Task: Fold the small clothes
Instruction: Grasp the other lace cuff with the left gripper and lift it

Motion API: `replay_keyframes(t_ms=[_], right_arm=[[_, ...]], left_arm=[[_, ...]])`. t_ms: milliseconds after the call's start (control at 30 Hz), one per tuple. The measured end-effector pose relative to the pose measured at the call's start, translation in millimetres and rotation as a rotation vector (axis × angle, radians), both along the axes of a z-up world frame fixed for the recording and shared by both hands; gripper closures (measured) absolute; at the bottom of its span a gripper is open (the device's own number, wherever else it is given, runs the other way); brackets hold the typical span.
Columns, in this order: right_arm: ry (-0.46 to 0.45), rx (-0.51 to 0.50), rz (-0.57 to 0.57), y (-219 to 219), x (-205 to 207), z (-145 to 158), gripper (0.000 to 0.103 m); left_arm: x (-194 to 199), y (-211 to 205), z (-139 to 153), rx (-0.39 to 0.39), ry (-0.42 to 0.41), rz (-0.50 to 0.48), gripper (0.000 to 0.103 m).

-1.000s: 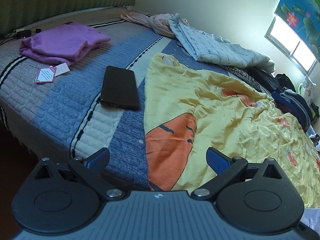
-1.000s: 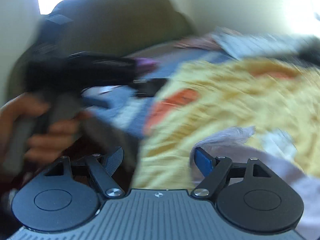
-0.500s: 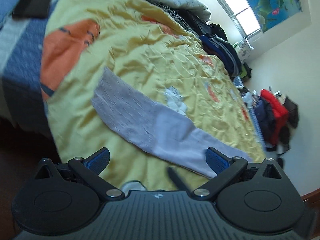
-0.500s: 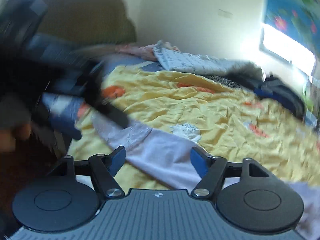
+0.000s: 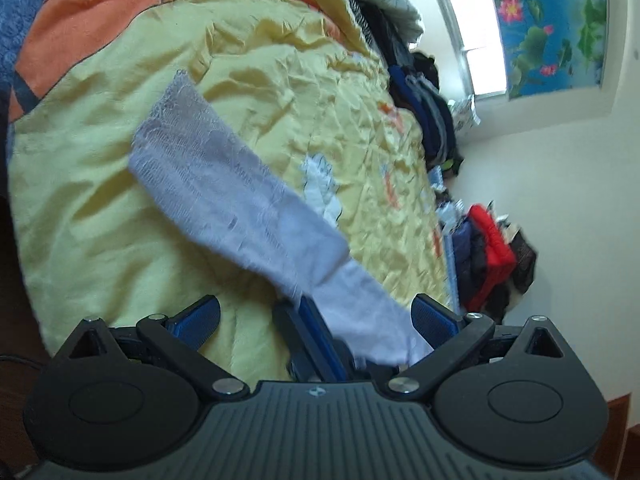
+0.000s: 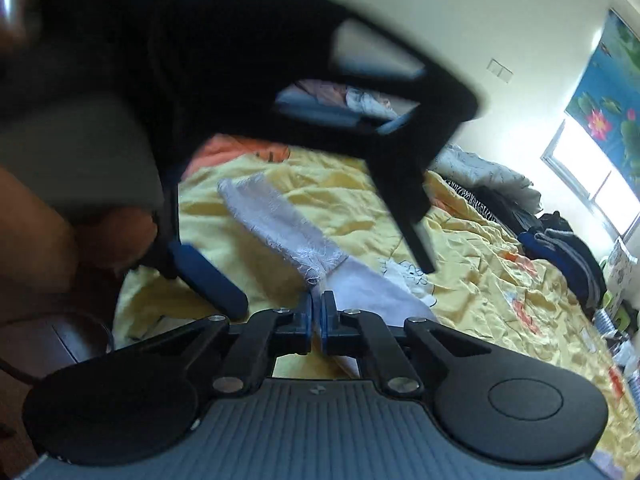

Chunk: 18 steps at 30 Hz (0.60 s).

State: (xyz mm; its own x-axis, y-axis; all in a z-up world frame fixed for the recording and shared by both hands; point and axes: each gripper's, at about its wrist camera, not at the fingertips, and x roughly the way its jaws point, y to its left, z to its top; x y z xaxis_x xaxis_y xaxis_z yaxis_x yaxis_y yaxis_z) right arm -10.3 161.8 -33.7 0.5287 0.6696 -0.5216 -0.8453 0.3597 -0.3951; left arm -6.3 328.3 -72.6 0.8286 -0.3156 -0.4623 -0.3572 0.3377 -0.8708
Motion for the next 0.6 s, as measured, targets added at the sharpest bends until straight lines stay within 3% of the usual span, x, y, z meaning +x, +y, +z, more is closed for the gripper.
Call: replay_keyframes(t_ms=[100,167,200,333,400,467,533,600], right_arm=[[0.031,0.046,0.021,-9.0,1.2,9.2,0.096],[0.04,0.051,0.014,-11.0,2.8,11.1,0.096],[0.054,0.049,0.012,-11.8,3.8,11.8,0.096],[0.102,0.107,-0.044,-24.9,8.6,21.0,0.09],[0.133,0.151,-0.104,-34.2,18.2,25.7,0.085],[0.201,0.189,-0.16,-44.5,34.1,27.8,0.082],[0.27,0.227,-0.236,-54.4,50.2,26.1,0.071],[0.312,0.215,-0.329,-59.8,62.5,18.2,0.068]], left_arm=[[7.1,6.6,-2.1,-0.017,-0.047,0.048,0.006],[14.0,11.5,-4.0,-0.015,-0.059,0.064,0.032],[18.2,13.4,-6.2,-0.014,-0.05,0.063,0.04],[24.8,14.3,-14.5,-0.028,-0.025,0.054,0.057],[25.4,11.8,-13.5,0.005,-0.017,0.055,0.068],[24.9,8.7,-10.9,0.06,-0.008,0.055,0.088],[24.4,5.2,-6.5,0.14,0.004,0.061,0.095],[23.5,-1.0,0.2,0.231,0.007,0.064,0.098]])
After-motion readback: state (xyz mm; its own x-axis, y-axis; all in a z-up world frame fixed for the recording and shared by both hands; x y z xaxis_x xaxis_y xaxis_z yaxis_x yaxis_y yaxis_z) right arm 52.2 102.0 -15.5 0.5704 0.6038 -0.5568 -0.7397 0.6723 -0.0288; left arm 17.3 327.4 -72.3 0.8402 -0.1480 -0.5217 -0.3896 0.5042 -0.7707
